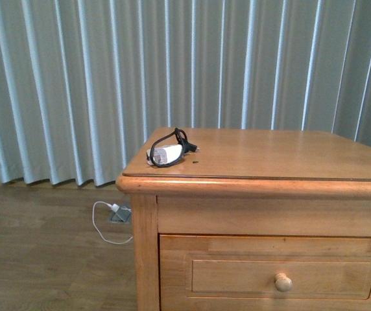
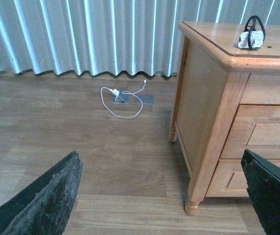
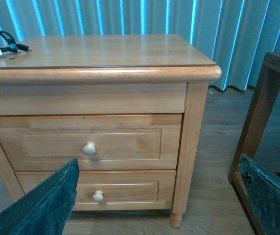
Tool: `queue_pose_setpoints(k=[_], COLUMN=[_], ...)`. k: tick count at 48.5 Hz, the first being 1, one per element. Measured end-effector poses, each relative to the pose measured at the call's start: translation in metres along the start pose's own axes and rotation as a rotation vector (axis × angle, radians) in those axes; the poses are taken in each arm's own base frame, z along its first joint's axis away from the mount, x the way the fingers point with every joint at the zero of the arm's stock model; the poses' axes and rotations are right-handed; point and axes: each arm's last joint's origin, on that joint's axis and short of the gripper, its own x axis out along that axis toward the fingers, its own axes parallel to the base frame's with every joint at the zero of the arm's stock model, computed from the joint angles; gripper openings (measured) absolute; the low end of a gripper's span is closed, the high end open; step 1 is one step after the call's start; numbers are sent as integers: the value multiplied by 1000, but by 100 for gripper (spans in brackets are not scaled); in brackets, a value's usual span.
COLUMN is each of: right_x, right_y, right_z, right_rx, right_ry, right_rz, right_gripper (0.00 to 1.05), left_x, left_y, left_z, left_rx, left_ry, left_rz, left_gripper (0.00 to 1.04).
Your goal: Put charger into drawer
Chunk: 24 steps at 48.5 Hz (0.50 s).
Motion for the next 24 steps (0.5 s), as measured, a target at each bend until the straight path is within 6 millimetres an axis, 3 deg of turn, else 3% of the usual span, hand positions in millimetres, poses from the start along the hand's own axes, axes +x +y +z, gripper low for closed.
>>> queue_pose_setpoints(k=[24], right_x=[0], right_y=[0], right_z=[0], right_rx=[0], right_ry=[0], right_rz=[0], right_gripper=[96], left_x=[0], left_y=[0], left_z=[0], left_rx=[0], left_ry=[0], left_rz=[0], left_gripper=[99])
